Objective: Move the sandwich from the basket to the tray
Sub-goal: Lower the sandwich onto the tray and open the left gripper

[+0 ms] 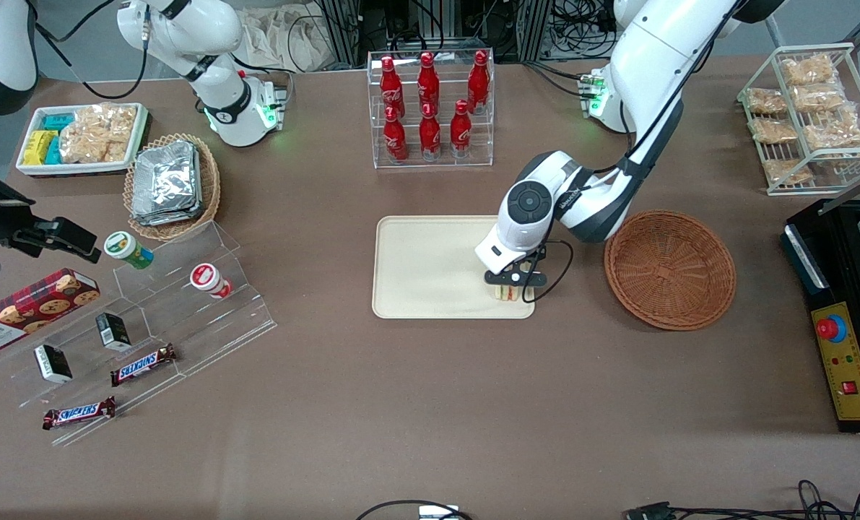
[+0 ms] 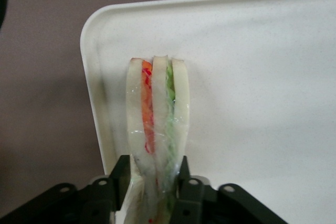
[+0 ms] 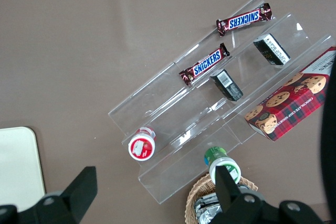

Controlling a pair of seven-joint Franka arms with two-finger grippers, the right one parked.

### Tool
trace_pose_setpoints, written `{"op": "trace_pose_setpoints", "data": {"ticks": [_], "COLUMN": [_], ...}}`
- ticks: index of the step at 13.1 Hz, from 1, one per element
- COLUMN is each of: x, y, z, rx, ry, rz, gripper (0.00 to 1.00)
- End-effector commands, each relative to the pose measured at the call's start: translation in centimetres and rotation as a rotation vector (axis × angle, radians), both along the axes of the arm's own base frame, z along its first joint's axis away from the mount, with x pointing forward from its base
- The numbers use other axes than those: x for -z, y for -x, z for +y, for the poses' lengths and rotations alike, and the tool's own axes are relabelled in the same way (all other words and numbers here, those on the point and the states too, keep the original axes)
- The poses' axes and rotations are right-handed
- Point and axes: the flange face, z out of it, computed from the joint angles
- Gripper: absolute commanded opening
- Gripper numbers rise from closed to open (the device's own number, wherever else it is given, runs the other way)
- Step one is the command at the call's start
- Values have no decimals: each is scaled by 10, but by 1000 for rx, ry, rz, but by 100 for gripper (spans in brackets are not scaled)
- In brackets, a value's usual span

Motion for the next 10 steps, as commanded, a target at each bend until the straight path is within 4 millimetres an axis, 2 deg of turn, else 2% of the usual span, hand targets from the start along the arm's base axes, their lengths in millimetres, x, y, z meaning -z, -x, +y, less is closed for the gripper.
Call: {"op": "trace_pose_setpoints", "data": {"ticks": [1, 3, 6, 8, 10], "x": [-8, -29, -84, -135, -195], "y": [-4, -6, -8, -12, -20], "z": [1, 3, 7, 9, 16], "rx": [-15, -44, -57, -78, -111], "ry": [-5, -13, -42, -54, -46], "rz": [-20, -29, -71, -77, -59], "gripper": [99, 100, 100, 100, 100]}}
